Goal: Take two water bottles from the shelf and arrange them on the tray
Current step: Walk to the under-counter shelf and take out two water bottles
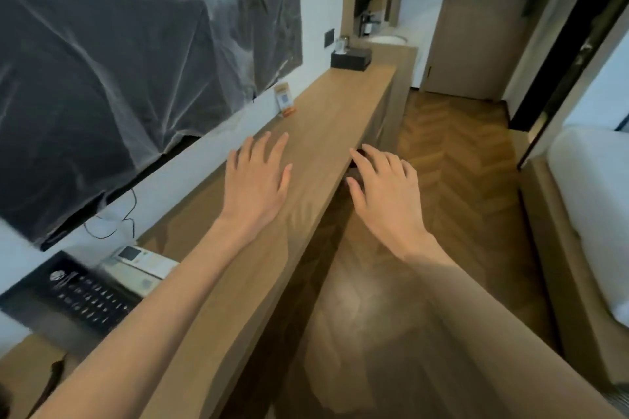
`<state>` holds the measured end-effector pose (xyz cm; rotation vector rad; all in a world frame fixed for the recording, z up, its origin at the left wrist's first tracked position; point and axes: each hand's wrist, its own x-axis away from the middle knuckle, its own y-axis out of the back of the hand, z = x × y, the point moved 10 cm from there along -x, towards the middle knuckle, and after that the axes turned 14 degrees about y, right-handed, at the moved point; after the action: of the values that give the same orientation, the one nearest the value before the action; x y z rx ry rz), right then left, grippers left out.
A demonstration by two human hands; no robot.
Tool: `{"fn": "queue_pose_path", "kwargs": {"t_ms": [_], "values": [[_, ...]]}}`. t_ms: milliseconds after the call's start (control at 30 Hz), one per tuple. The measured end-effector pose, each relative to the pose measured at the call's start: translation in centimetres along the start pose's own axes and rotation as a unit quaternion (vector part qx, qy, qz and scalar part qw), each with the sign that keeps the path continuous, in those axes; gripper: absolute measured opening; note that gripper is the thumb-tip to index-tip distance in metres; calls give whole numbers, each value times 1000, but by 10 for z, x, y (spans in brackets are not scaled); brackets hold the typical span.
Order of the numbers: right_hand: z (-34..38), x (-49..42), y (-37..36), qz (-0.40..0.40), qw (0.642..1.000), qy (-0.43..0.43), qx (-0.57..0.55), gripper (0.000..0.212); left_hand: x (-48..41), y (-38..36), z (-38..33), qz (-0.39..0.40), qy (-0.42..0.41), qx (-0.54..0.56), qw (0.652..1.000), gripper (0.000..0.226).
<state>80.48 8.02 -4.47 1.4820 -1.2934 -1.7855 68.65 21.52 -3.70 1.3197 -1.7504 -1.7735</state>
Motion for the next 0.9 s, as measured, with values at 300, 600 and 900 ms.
{"fn": "queue_pose_path", "kwargs": {"t_ms": [300,600,900], "values": [[-167,-77,-80,-15,996,-86,27,43,-139,-115,-145,45,-107,60,991,50],[-343,-185,-147,14,989,-146,29,46,-308,-210,-273,81,-131,91,984,53],[-530,-268,-237,18,988,-150,12,46,-435,-331,-397,104,-112,106,982,53]]}}
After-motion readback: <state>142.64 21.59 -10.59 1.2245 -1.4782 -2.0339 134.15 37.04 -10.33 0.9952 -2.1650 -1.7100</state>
